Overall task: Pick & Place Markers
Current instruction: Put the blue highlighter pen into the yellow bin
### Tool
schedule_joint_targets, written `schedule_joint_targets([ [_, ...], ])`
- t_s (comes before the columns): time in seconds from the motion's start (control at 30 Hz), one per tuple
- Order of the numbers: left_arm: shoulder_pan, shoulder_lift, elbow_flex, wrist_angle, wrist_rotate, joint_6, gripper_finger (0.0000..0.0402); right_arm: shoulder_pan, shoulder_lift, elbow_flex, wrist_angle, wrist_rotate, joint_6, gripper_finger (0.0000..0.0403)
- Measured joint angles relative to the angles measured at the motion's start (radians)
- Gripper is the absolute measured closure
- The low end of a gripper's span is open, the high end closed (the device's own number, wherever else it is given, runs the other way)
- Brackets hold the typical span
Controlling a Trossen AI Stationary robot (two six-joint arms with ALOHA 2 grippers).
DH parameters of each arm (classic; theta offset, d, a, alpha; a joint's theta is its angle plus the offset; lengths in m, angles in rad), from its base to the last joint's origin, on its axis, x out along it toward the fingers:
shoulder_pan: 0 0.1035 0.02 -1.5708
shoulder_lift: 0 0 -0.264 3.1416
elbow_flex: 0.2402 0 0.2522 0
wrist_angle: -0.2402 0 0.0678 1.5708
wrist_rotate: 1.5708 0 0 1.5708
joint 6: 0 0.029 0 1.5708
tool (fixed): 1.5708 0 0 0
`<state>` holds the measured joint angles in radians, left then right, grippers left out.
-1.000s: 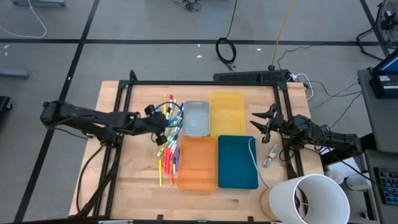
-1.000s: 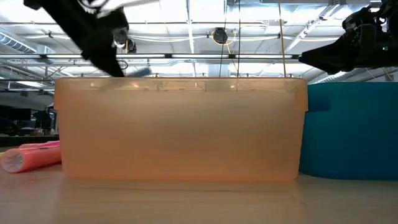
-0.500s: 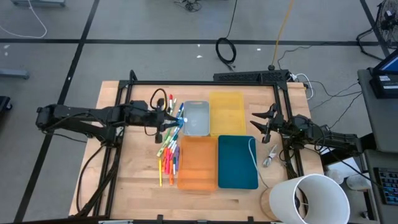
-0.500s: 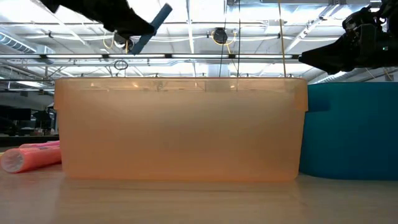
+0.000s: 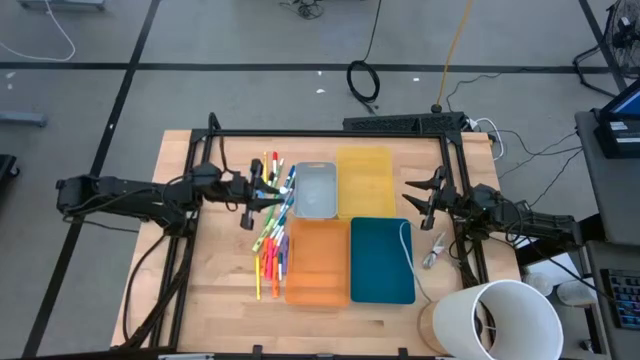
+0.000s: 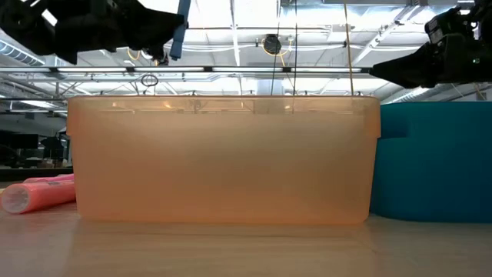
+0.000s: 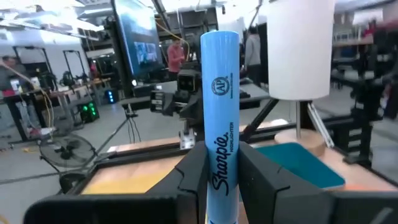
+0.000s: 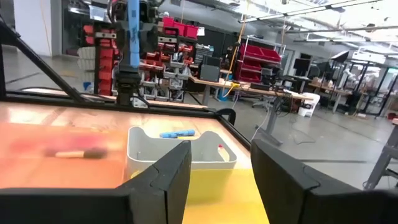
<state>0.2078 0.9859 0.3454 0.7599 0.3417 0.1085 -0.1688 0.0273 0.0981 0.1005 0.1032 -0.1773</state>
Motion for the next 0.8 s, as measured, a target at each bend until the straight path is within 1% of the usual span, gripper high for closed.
schedule_joint_targets([
  [0.1, 0.005, 0.0, 0.0, 0.004, 0.019, -0.011, 0.033, 0.0, 0.0, 0.0, 0.0, 0.0, 0.012, 0.0248],
  [0.17, 0.005, 0.0, 0.0, 0.004, 0.022, -0.01, 0.033, 0.0, 0.0, 0.0, 0.001, 0.0, 0.049, 0.0248],
  [0.33, 0.016, 0.0, 0.0, 0.004, 0.022, 0.014, 0.033, 0.0, 0.0, 0.0, 0.008, 0.0, 0.28, 0.0248],
  [0.4, 0.029, 0.0, 0.0, 0.005, 0.019, 0.015, 0.033, 0.0, 0.0, 0.0, 0.01, 0.0, 0.323, 0.0248],
  [0.47, 0.048, 0.0, 0.0, 0.006, 0.014, 0.018, 0.033, 0.0, 0.0, 0.0, 0.017, 0.011, 0.319, 0.0248],
  [0.6, 0.089, 0.0, 0.001, 0.005, -0.052, 0.017, 0.033, 0.0, 0.0, 0.0, 0.027, 0.13, 0.316, 0.0248],
  [0.67, 0.109, 0.001, 0.001, 0.004, -0.055, 0.011, 0.033, 0.0, 0.0, 0.0, 0.046, 0.19, 0.314, 0.0248],
  [0.73, 0.121, 0.001, 0.001, 0.004, -0.054, -0.008, 0.033, 0.0, 0.009, -0.011, 0.12, 0.242, 0.31, 0.0248],
  [0.8, 0.124, 0.001, 0.001, 0.003, -0.053, -0.017, 0.033, 0.0, 0.03, -0.025, 0.204, 0.262, 0.285, 0.0248],
])
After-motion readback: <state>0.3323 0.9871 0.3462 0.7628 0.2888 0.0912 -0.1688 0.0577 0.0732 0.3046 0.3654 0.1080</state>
